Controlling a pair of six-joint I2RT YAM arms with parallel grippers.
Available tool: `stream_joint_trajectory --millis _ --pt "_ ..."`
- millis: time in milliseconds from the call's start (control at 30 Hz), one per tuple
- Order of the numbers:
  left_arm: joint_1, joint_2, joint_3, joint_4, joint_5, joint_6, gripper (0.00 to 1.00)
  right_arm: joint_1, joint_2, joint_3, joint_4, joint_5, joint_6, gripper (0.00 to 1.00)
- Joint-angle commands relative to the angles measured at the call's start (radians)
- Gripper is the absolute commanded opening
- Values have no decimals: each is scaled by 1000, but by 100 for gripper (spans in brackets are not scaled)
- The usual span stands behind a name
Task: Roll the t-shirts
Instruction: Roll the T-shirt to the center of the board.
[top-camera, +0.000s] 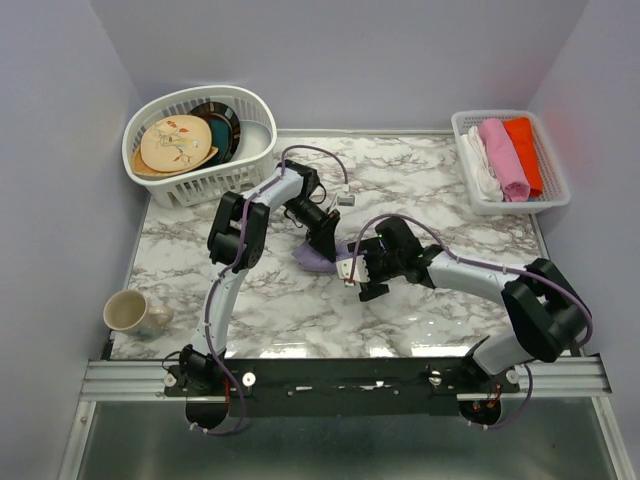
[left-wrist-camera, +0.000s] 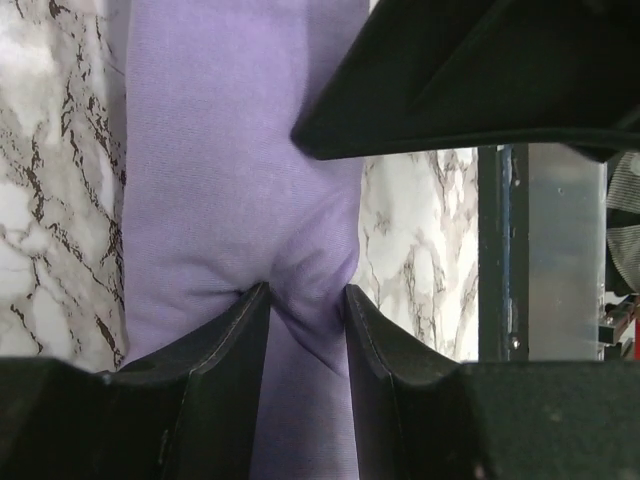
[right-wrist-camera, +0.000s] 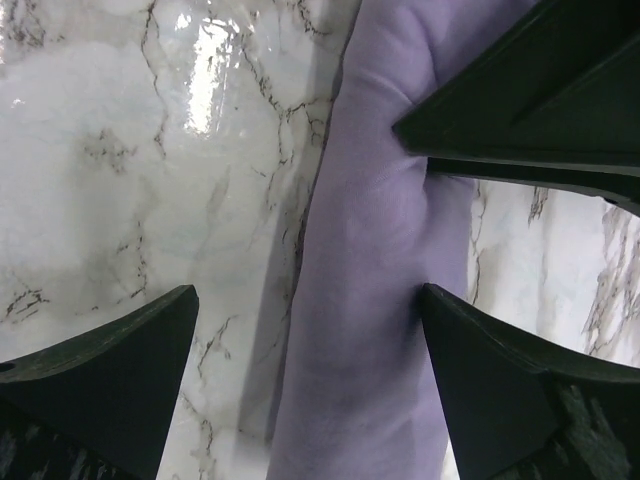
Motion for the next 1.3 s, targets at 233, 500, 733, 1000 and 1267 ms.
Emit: stream_joint_trajectory --millis 233,500,733,1000,1267 --pt "23 58 -37 -155 13 11 45 21 206 96 83 147 -31 100" --pt "41 75 -23 -156 38 -3 45 24 268 116 75 154 -112 88" --pt "81 95 6 -156 82 -37 47 27 272 79 37 163 -205 81" --pt "86 121 35 -156 110 -60 46 27 289 25 133 196 -279 87" --pt "89 148 27 -156 165 -94 45 26 191 -141 425 204 -310 95"
